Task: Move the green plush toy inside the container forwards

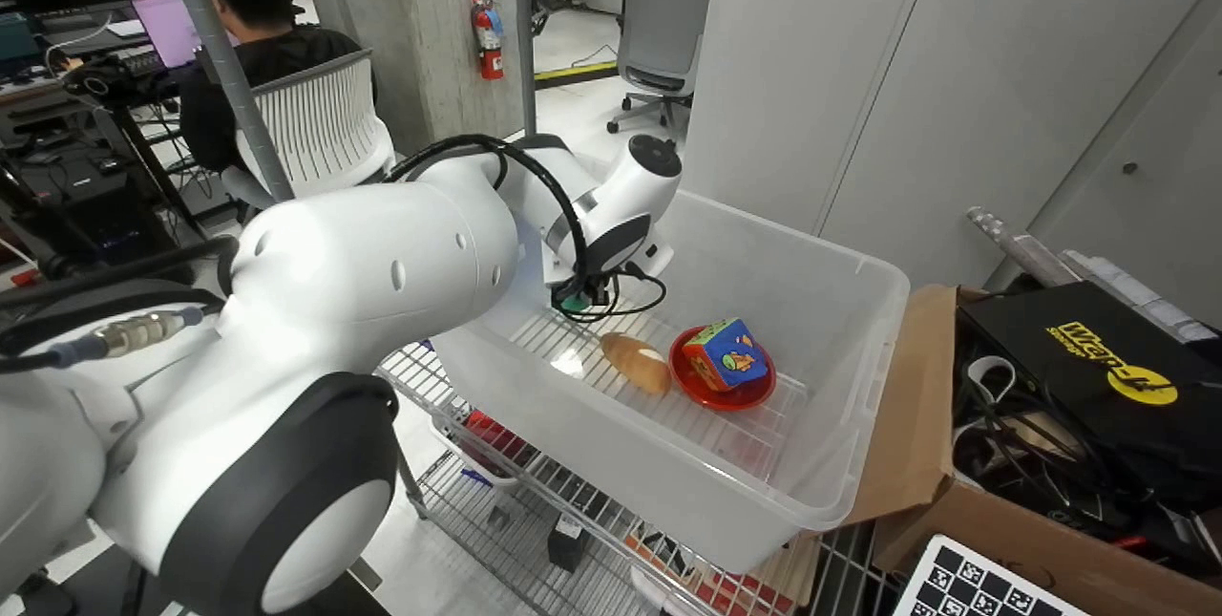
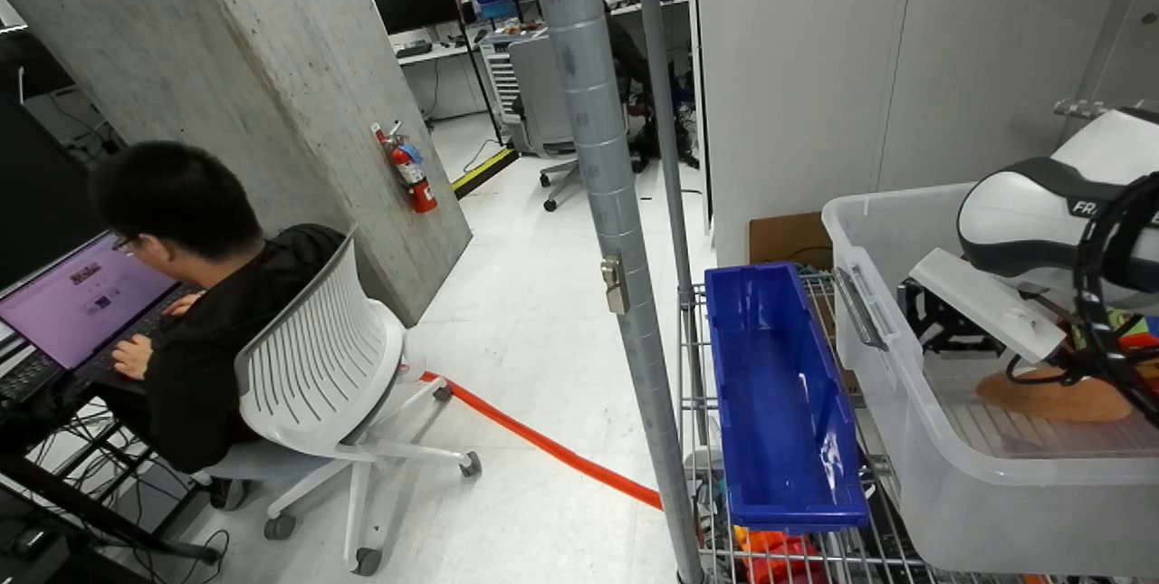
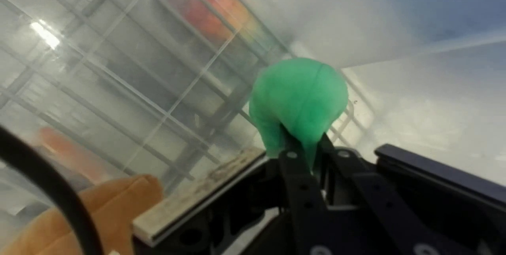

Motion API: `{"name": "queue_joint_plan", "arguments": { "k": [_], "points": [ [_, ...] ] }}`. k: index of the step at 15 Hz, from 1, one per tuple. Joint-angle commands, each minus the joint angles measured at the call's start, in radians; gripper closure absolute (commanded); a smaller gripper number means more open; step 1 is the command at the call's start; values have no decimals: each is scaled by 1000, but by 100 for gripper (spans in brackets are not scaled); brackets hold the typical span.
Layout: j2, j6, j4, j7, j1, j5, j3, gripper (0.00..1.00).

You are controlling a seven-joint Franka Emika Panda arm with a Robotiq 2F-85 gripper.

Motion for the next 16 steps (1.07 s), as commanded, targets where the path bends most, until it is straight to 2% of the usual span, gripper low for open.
{"name": "queue_joint_plan", "arguments": {
  "k": [1,8,16],
  "points": [
    [-85,-54,-39,23,-1,-13,-22,97],
    [-236,-184,-227,25,-21,-20,-90,97],
    [-312,-168,-516,-81,4,-33,-108,97]
  ]
}}
